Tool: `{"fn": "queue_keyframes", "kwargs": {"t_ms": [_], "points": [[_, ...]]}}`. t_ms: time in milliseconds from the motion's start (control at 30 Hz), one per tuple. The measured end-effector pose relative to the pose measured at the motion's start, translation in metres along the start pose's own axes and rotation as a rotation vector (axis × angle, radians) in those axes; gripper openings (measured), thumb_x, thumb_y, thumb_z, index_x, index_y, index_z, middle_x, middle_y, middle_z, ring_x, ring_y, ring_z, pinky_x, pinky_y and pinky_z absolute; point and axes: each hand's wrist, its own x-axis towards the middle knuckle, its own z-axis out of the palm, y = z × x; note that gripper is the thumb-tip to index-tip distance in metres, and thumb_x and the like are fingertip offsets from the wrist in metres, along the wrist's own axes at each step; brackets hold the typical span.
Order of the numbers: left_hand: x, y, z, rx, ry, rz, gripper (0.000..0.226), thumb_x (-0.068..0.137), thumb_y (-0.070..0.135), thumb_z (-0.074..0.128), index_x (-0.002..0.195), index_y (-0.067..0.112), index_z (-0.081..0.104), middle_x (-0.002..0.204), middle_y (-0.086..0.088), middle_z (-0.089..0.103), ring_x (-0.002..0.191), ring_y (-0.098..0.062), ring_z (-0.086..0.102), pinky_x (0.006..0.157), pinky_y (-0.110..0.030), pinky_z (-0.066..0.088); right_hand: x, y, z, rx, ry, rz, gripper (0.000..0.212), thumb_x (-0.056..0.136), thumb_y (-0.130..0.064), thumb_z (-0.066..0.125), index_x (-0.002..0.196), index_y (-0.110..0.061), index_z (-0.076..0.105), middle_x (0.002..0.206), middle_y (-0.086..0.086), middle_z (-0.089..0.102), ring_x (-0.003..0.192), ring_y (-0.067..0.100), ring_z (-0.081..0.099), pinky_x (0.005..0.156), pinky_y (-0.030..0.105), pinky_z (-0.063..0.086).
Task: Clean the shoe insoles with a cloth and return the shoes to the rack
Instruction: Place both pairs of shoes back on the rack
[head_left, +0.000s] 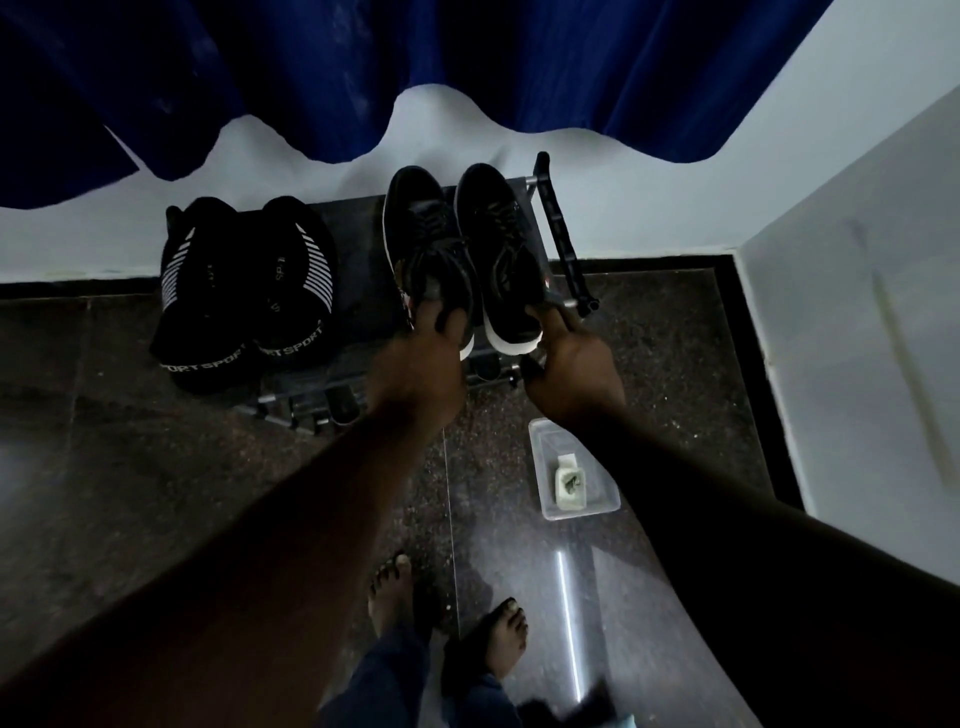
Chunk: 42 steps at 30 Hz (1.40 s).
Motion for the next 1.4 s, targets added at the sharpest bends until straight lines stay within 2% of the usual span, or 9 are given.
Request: {"fn": "queue_keyframes", "kwargs": {"t_ms": [100, 233, 367, 633, 733, 967, 1133, 1267, 1400], "points": [[-0.016, 0.008, 0.0, -0.001, 0.02, 0.021, 0.077, 0.084, 0.021, 0.075, 0.149, 0.028, 0.034, 0.154, -0.005, 0.028, 0.111, -0.039, 0.061, 0.077, -0.047, 0.057, -0.015, 0.002, -0.008, -0.052, 0.031, -0.018, 0.059, 0.083, -0.016, 0.075, 0.138, -0.009, 0.056, 0.137, 0.014, 0.059, 0.099, 0.043, 0.069, 0.075, 0.041, 0.054], [-0.032, 0.019, -0.004, 0.027, 0.017, 0.118, 0.069, 0.087, 0.023, 0.071, 0.147, 0.026, 0.038, 0.147, -0.004, 0.034, 0.112, -0.037, 0.061, 0.075, -0.045, 0.057, -0.032, -0.002, -0.018, -0.077, 0.013, -0.05, 0.059, 0.085, -0.016, 0.072, 0.14, -0.013, 0.054, 0.141, 0.012, 0.058, 0.099, 0.042, 0.069, 0.074, 0.044, 0.057], [-0.043, 0.025, -0.009, 0.07, 0.009, 0.19, 0.058, 0.087, 0.019, 0.068, 0.141, 0.022, 0.049, 0.141, -0.004, 0.048, 0.112, -0.037, 0.064, 0.076, -0.048, 0.059, -0.042, -0.005, -0.027, -0.065, 0.03, -0.076, 0.043, 0.084, -0.015, 0.068, 0.127, -0.013, 0.063, 0.121, 0.013, 0.068, 0.089, 0.041, 0.071, 0.067, 0.043, 0.057], [-0.068, 0.042, -0.022, 0.098, -0.035, 0.274, 0.033, 0.086, 0.017, 0.064, 0.119, 0.021, 0.062, 0.118, -0.002, 0.065, 0.108, -0.035, 0.066, 0.082, -0.046, 0.055, -0.099, 0.005, -0.045, -0.103, -0.052, 0.048, 0.022, 0.083, -0.028, 0.057, 0.1, -0.02, 0.07, 0.101, 0.006, 0.073, 0.082, 0.038, 0.071, 0.065, 0.044, 0.058], [-0.078, 0.051, -0.029, 0.093, -0.054, 0.284, 0.029, 0.09, 0.014, 0.062, 0.118, 0.022, 0.063, 0.119, -0.002, 0.067, 0.109, -0.036, 0.067, 0.085, -0.045, 0.055, -0.117, 0.002, -0.049, -0.092, -0.078, 0.105, 0.014, 0.084, -0.024, 0.065, 0.096, -0.021, 0.071, 0.101, 0.004, 0.074, 0.084, 0.036, 0.071, 0.067, 0.044, 0.058], [-0.096, 0.047, -0.038, 0.023, -0.142, 0.317, 0.037, 0.093, 0.014, 0.059, 0.129, 0.023, 0.062, 0.124, -0.006, 0.068, 0.115, -0.037, 0.065, 0.093, -0.048, 0.052, -0.15, -0.02, -0.043, -0.072, -0.135, 0.185, 0.011, 0.088, -0.022, 0.068, 0.098, -0.023, 0.068, 0.102, -0.001, 0.072, 0.1, 0.033, 0.067, 0.071, 0.038, 0.057], [-0.105, 0.037, -0.051, 0.077, -0.158, 0.295, 0.02, 0.091, 0.015, 0.059, 0.109, 0.019, 0.067, 0.116, -0.007, 0.07, 0.109, -0.037, 0.068, 0.087, -0.046, 0.055, -0.156, -0.032, -0.043, -0.081, -0.162, 0.176, 0.013, 0.088, -0.022, 0.068, 0.101, -0.021, 0.07, 0.107, 0.004, 0.072, 0.094, 0.033, 0.069, 0.074, 0.037, 0.057], [-0.113, 0.027, -0.06, 0.115, -0.165, 0.287, 0.022, 0.092, 0.015, 0.058, 0.112, 0.02, 0.066, 0.116, -0.007, 0.07, 0.108, -0.037, 0.068, 0.086, -0.046, 0.056, -0.155, -0.044, -0.048, -0.092, -0.166, 0.167, 0.01, 0.09, -0.021, 0.068, 0.1, -0.02, 0.071, 0.104, 0.003, 0.073, 0.099, 0.034, 0.068, 0.072, 0.035, 0.055], [-0.119, 0.025, -0.066, 0.143, -0.192, 0.283, 0.03, 0.092, 0.012, 0.056, 0.12, 0.021, 0.065, 0.119, -0.009, 0.07, 0.113, -0.038, 0.066, 0.089, -0.048, 0.055, -0.153, -0.053, -0.05, -0.128, -0.194, 0.196, 0.012, 0.092, -0.025, 0.065, 0.101, -0.02, 0.071, 0.106, 0.007, 0.073, 0.091, 0.034, 0.07, 0.074, 0.041, 0.059]]}}
